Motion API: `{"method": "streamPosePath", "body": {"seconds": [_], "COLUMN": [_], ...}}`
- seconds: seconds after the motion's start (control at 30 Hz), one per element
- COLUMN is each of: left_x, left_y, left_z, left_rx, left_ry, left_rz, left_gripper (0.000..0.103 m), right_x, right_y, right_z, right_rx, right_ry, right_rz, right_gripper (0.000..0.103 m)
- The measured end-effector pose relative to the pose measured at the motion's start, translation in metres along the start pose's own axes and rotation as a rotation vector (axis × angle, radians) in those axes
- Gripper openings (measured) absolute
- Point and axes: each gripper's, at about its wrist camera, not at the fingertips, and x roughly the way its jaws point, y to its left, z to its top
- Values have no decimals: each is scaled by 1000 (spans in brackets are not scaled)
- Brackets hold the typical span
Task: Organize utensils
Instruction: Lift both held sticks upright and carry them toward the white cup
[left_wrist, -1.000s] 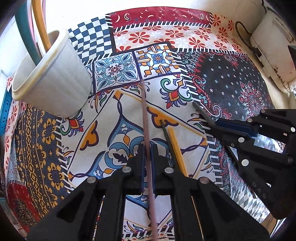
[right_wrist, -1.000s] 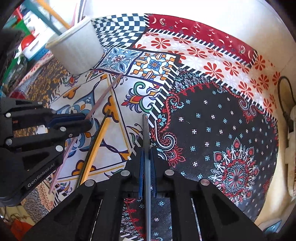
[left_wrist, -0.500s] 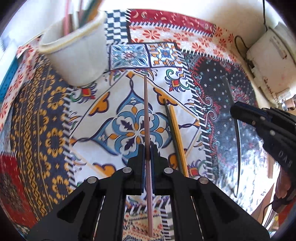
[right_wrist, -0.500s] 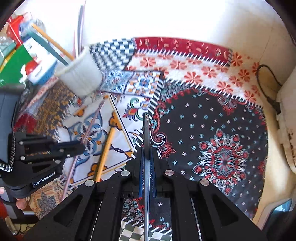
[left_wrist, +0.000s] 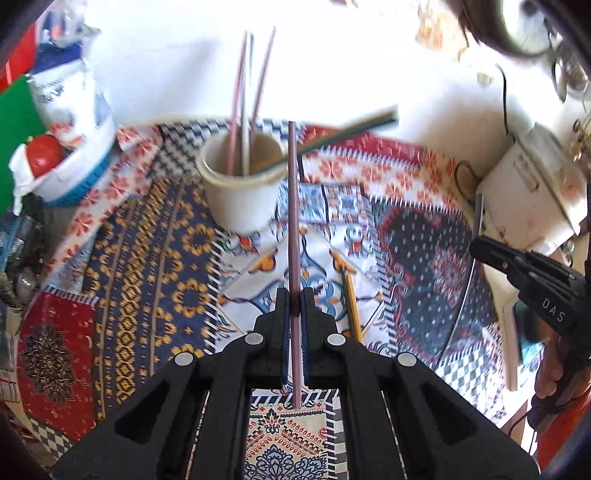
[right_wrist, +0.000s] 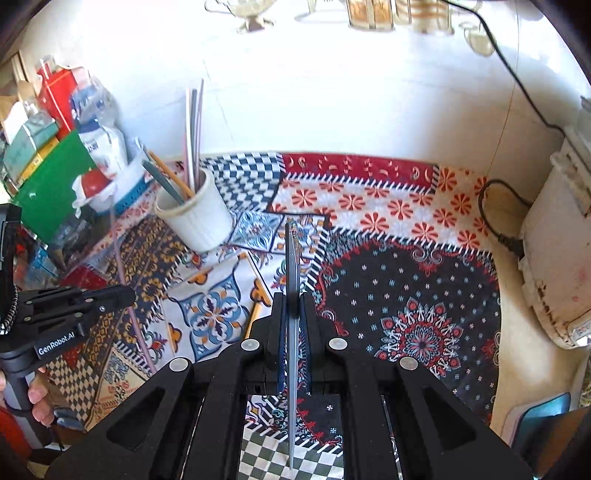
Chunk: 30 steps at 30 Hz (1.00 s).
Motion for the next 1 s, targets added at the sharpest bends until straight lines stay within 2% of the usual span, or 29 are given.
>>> {"method": "streamPosePath", "body": {"seconds": [0.2,0.57,0.87,0.9,1.0], "left_x": [-29,-59,-78,-80,-86], "left_y": [11,17,24,25,29], "left_z": [12,27,50,53,62], "left_rx": [-29,-44,-55,-57,-61], "left_ry": [-78,-168,-245,-252,-277], "left_rz": [11,8,4,1,8], "left_gripper": [4,4,4,4,4], "right_x": [-23,-41,-53,-54,-58], "right_y": [8,15,19,19,23], "right_z": [9,27,56,60,73], "right_rx": [-8,-7,-26,-30,-49], "right_ry": [-74,-134,-200,-207,-233], "right_rz": [3,16,11,13,17], "right_gripper": [6,5,5,1,1]}}
